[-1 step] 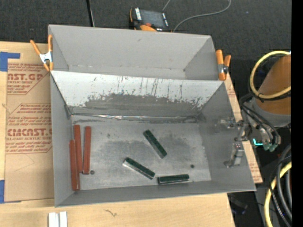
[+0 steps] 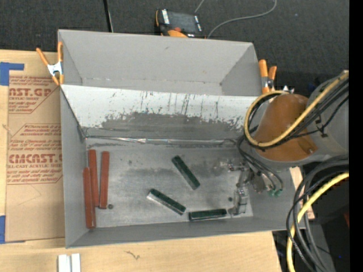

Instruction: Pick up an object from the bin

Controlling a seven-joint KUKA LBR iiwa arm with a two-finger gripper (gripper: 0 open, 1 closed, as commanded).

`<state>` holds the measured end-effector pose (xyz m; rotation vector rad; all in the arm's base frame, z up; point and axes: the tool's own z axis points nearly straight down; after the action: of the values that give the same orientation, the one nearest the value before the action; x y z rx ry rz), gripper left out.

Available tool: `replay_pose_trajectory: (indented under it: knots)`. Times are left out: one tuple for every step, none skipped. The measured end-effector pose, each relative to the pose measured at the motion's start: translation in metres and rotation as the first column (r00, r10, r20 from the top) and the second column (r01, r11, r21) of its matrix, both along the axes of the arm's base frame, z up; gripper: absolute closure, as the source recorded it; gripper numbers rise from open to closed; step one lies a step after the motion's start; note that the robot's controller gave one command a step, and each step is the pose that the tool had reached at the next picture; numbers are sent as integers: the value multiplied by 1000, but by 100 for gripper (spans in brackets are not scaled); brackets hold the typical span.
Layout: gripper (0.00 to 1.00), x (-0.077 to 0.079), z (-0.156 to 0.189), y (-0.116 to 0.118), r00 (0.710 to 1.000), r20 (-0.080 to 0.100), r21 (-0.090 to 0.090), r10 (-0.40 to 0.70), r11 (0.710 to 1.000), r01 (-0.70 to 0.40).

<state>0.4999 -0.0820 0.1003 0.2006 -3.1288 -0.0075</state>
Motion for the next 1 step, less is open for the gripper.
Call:
replay_pose_trajectory:
  knots:
    - [0, 4, 33, 51, 961, 9, -3, 276, 961, -276]
